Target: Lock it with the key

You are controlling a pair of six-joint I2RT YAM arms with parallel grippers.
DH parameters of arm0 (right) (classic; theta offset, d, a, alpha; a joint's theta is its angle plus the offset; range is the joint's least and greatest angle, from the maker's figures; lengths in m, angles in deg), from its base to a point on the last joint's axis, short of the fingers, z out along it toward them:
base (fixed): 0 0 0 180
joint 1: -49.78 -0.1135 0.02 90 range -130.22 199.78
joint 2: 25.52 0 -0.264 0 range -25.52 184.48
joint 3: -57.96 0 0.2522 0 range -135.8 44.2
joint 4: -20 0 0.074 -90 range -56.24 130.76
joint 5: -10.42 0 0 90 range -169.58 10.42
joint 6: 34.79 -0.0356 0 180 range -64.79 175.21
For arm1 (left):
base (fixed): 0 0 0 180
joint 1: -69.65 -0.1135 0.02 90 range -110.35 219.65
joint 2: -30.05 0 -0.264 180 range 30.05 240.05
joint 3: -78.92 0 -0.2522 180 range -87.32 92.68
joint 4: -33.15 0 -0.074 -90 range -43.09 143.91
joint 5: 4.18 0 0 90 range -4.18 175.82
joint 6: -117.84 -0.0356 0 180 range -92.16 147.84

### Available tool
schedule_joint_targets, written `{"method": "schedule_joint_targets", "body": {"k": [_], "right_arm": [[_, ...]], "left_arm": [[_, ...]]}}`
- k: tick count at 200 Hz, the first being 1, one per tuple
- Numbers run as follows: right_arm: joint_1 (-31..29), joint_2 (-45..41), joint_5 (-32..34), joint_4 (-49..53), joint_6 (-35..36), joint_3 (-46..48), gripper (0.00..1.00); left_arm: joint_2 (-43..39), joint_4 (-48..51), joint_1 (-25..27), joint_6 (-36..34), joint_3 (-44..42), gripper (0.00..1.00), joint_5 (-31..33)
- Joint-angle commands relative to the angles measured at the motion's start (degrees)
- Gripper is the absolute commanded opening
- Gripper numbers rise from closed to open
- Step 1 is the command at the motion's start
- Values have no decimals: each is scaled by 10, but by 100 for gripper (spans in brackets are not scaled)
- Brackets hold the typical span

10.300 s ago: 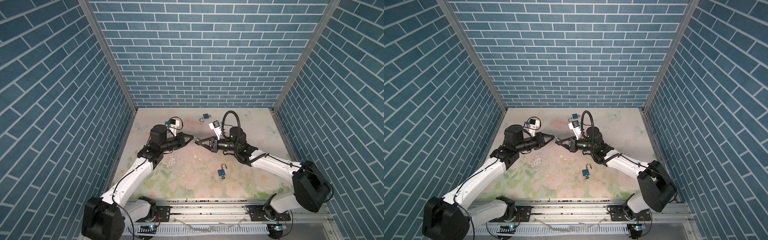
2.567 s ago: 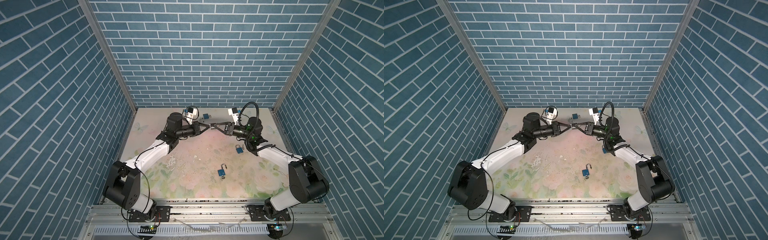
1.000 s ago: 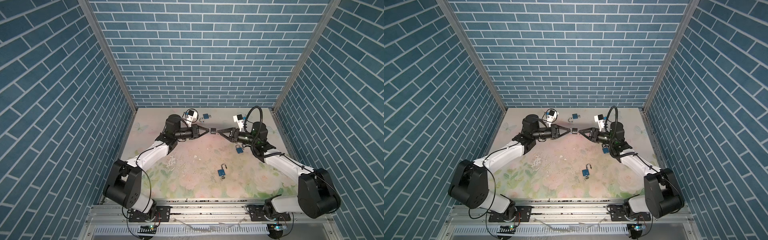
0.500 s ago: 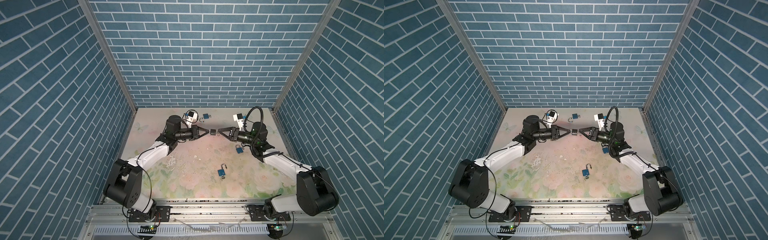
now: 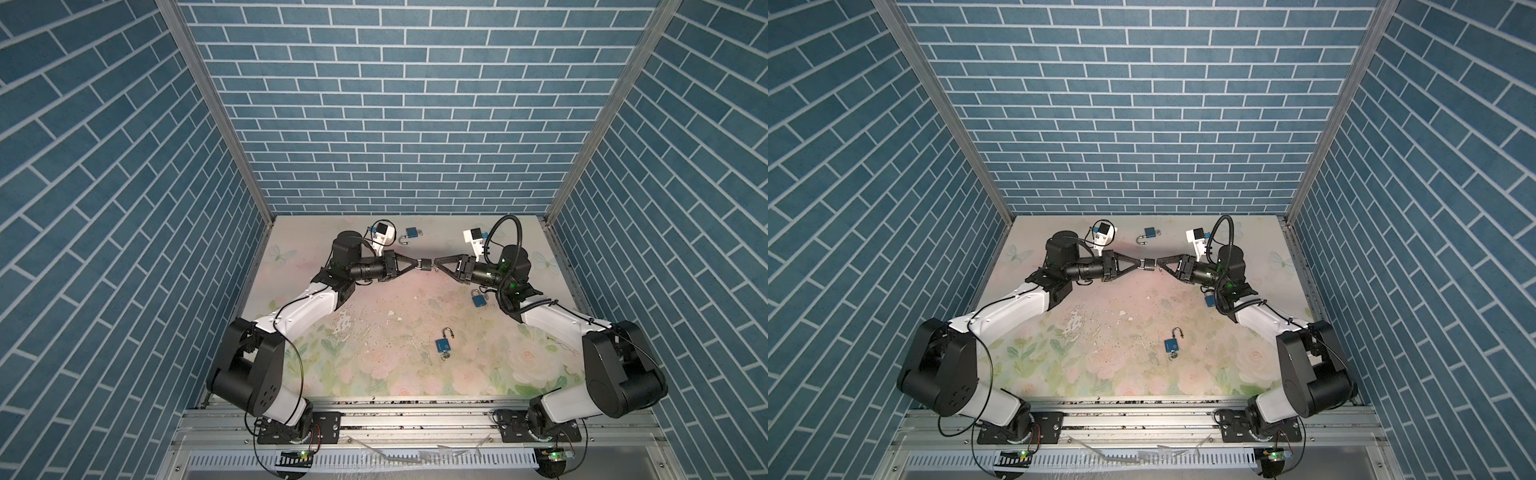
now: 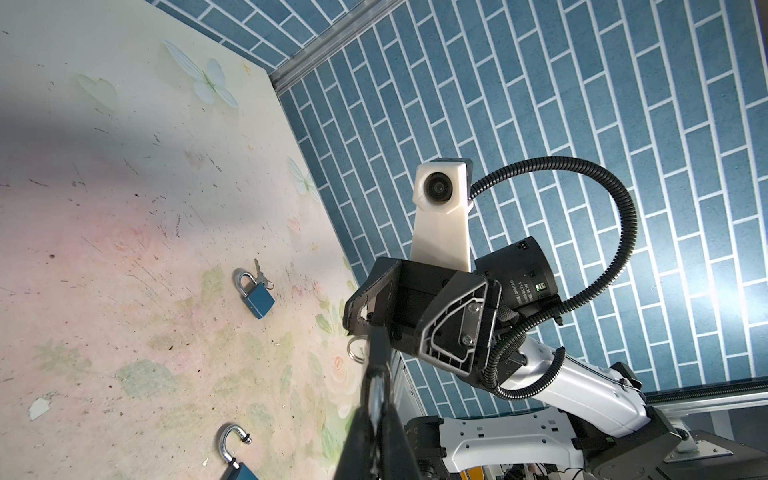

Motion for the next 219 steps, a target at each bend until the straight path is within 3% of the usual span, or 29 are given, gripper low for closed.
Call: {"method": "schedule_joint_targets", "body": {"k": [1,136,219], "right_arm": [[0,8,-17,-45,-22,7,43],[-1,41,-35,-186,-94,32,39],[-2,46,-39,-188,-97,33,32]], "left_arm": [[-9,-29,-3,3,-4,0,-5],[1,-58,-3,23,-9,0,-5],[1,-64,-3,26,-10,0,-3]]}}
